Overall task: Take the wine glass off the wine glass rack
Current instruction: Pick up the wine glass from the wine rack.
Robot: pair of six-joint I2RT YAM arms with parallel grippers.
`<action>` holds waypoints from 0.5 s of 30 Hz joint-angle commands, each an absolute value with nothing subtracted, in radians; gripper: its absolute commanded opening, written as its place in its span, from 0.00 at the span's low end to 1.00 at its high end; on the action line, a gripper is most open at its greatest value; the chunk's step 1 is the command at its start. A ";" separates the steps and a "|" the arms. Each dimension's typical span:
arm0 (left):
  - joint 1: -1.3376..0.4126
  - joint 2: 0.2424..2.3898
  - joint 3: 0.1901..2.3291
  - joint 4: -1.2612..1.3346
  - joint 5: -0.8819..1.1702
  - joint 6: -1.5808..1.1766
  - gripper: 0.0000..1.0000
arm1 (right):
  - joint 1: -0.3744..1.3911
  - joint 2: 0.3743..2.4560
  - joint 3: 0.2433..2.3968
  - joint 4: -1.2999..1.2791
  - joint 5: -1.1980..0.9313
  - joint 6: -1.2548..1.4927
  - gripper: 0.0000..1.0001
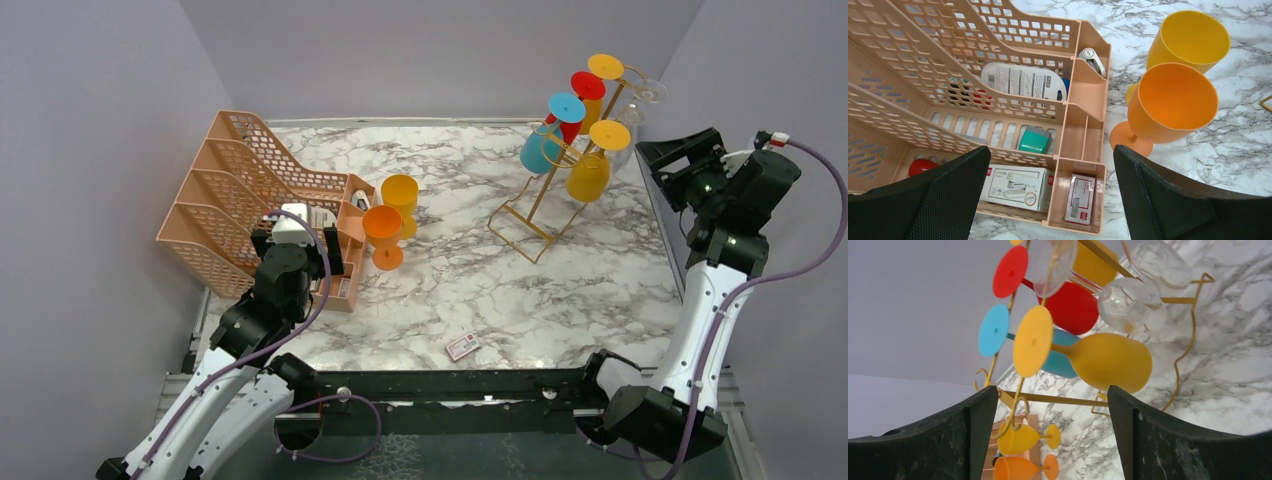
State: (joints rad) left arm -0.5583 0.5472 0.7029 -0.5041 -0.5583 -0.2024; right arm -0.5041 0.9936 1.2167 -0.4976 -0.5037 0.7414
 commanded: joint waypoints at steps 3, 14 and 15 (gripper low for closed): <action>-0.554 0.551 0.712 -0.501 -0.577 -0.210 0.99 | -0.505 1.064 1.315 -0.377 -0.649 0.773 0.77; -0.554 0.557 0.713 -0.501 -0.575 -0.211 0.99 | -0.506 1.249 1.379 -0.422 -0.787 0.758 0.61; -0.554 0.557 0.712 -0.500 -0.571 -0.210 0.99 | -0.506 1.266 1.382 -0.417 -0.816 0.753 0.60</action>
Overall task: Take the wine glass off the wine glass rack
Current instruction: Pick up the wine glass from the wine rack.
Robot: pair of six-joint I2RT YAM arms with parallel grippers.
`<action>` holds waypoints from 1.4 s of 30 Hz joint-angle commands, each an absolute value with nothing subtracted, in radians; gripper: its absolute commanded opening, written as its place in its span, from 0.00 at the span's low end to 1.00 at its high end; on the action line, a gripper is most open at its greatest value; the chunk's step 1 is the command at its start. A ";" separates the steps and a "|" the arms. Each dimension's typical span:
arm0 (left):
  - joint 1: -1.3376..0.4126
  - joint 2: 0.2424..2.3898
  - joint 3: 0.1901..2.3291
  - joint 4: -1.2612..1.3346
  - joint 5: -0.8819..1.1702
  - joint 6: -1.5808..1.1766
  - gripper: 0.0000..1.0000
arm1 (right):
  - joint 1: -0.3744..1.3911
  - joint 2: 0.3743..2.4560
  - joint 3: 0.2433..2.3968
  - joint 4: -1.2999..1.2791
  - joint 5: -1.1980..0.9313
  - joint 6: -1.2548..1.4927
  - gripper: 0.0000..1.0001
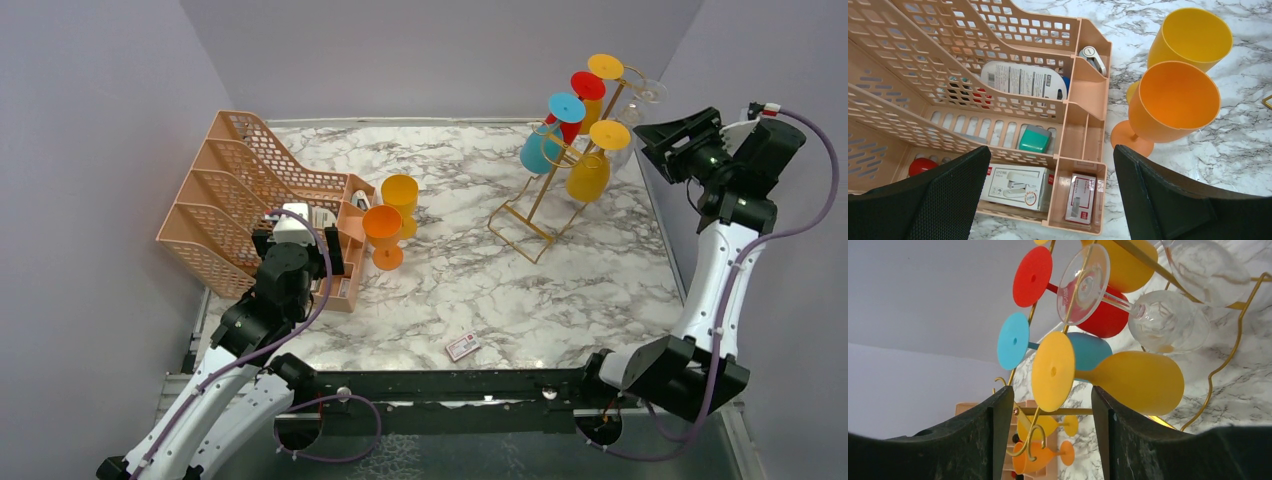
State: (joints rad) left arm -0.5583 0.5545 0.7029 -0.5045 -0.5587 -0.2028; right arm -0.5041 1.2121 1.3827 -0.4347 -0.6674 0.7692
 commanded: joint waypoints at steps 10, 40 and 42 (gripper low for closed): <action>-0.554 0.558 0.710 -0.493 -0.556 -0.204 0.99 | -0.506 1.347 1.433 -0.415 -0.926 0.710 0.47; -0.554 0.530 0.687 -0.461 -0.538 -0.195 0.99 | -0.503 1.388 1.395 -0.367 -0.951 0.733 0.25; -0.554 0.527 0.688 -0.462 -0.538 -0.195 0.99 | -0.503 1.388 1.392 -0.363 -0.950 0.737 0.23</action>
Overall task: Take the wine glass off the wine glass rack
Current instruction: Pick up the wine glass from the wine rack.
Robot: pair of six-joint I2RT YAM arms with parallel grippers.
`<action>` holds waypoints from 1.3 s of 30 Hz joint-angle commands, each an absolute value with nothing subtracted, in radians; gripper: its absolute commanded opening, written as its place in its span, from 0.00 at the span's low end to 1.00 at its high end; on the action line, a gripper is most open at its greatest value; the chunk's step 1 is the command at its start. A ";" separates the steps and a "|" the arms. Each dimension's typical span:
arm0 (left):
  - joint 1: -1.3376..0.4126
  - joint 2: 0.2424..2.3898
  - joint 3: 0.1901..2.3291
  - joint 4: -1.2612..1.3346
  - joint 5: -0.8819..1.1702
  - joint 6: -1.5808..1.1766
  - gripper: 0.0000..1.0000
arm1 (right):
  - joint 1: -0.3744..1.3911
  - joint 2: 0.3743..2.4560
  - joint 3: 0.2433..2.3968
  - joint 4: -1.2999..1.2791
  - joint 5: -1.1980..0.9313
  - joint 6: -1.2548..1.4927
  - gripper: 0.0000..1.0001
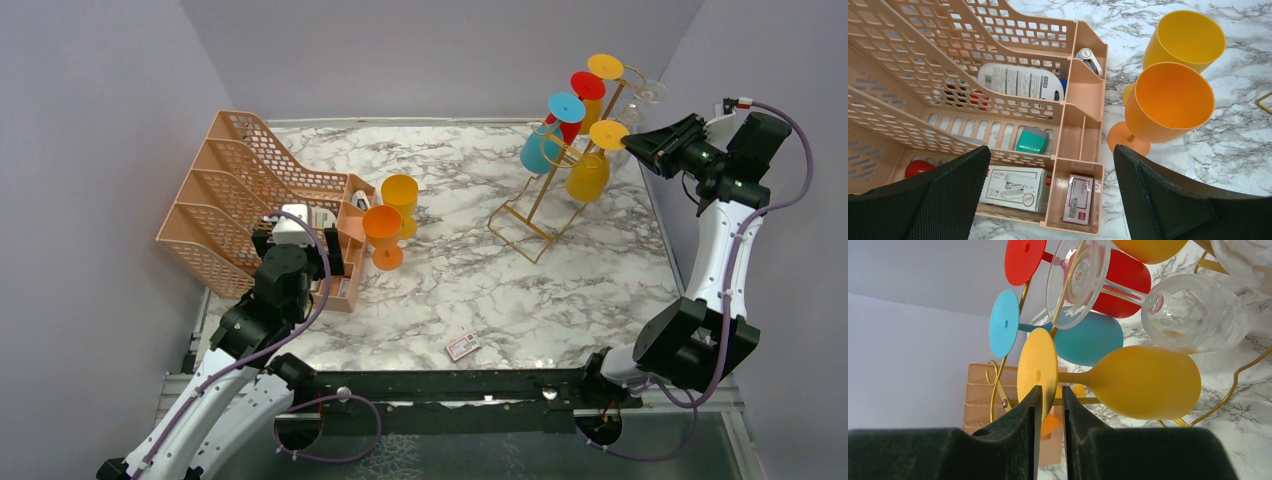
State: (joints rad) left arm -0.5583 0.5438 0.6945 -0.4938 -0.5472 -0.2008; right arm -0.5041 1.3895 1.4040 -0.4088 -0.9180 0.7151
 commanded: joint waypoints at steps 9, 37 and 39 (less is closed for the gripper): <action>-0.554 0.522 0.686 -0.462 -0.543 -0.195 0.99 | -0.503 1.374 1.371 -0.338 -0.930 0.780 0.12; -0.554 0.521 0.685 -0.461 -0.546 -0.196 0.99 | -0.503 1.220 1.247 -0.239 -0.815 1.037 0.01; -0.554 0.521 0.685 -0.461 -0.546 -0.196 0.99 | -0.503 1.209 1.240 -0.244 -0.793 1.041 0.01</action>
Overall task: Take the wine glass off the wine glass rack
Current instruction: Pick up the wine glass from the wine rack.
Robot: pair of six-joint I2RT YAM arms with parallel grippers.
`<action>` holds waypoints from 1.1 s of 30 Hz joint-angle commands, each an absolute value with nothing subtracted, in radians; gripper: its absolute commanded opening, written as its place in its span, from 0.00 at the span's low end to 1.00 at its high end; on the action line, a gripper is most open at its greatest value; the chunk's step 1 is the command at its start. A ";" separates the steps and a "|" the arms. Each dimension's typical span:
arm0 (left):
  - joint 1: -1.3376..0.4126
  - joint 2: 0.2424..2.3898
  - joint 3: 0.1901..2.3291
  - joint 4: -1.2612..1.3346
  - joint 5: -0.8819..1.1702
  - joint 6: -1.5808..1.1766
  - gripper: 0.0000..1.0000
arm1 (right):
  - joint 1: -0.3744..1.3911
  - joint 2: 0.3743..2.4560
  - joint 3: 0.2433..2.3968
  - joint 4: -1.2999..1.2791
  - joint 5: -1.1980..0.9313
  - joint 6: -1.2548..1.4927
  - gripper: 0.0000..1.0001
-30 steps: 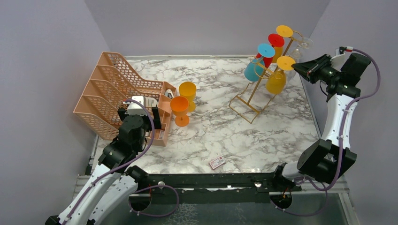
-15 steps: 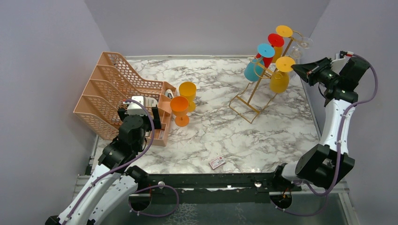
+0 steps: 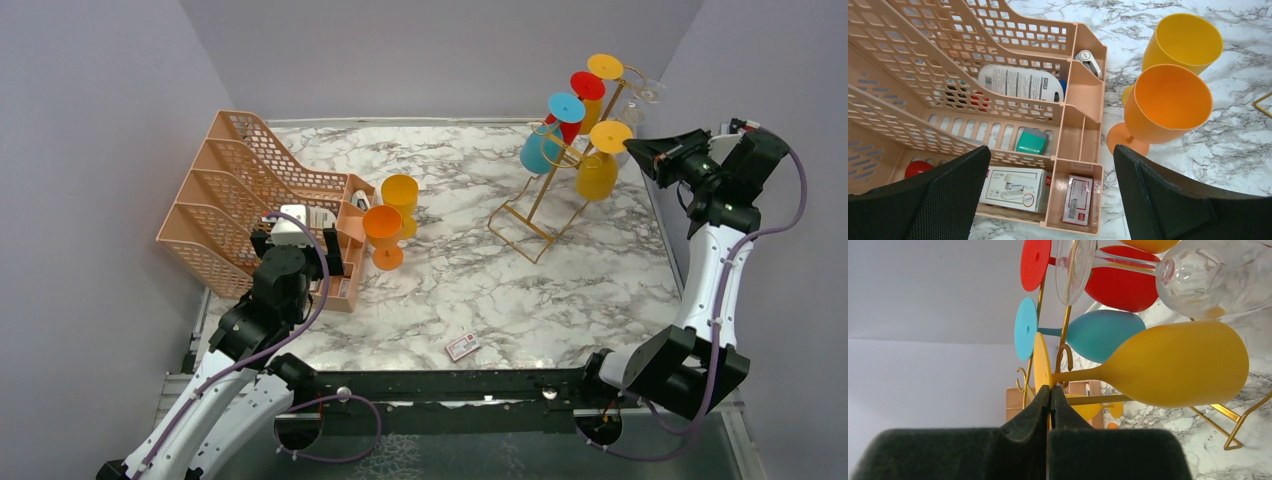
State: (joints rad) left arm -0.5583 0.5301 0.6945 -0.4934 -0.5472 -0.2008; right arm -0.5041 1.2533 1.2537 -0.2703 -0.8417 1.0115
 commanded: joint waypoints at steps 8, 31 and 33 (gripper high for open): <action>-0.554 0.521 0.684 -0.460 -0.545 -0.195 0.99 | -0.503 1.188 1.231 -0.259 -0.727 1.048 0.01; -0.554 0.515 0.683 -0.458 -0.544 -0.194 0.99 | -0.503 1.093 1.281 -0.421 -0.603 0.951 0.01; -0.554 0.512 0.682 -0.458 -0.545 -0.193 0.99 | -0.503 1.076 1.285 -0.438 -0.614 0.935 0.01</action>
